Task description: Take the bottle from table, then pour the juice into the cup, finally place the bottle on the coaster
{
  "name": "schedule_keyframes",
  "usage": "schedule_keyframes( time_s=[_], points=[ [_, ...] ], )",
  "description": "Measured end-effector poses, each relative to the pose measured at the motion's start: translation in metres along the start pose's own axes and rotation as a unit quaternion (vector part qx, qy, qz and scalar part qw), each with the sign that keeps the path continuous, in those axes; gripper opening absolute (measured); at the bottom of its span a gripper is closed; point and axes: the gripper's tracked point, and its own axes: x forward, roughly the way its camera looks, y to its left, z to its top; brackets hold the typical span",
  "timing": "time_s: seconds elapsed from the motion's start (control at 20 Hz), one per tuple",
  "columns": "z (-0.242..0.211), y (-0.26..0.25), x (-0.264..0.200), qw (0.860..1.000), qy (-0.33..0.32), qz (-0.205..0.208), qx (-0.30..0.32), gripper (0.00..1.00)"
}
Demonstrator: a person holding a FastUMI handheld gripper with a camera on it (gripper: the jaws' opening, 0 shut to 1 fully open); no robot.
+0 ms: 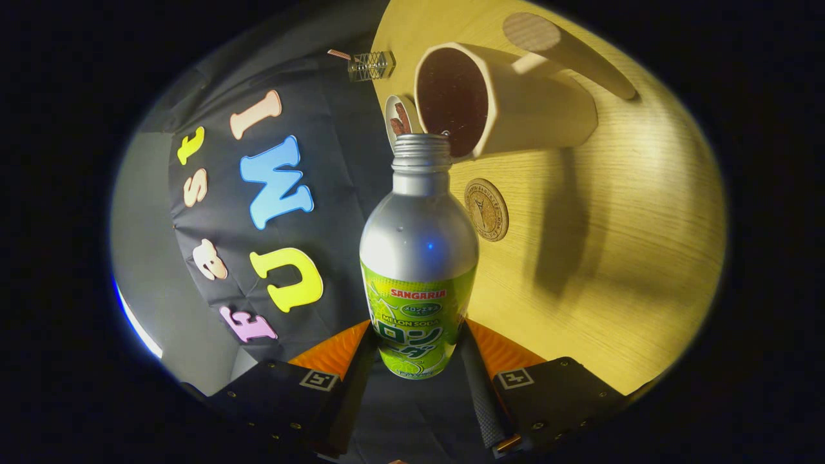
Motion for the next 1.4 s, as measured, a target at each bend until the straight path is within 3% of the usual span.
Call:
schedule_keyframes(
  time_s=[1.4],
  points=[
    [-0.004, 0.043, -0.004, 0.992, 0.005, 0.018, 0.123, 0.74]
  ],
)
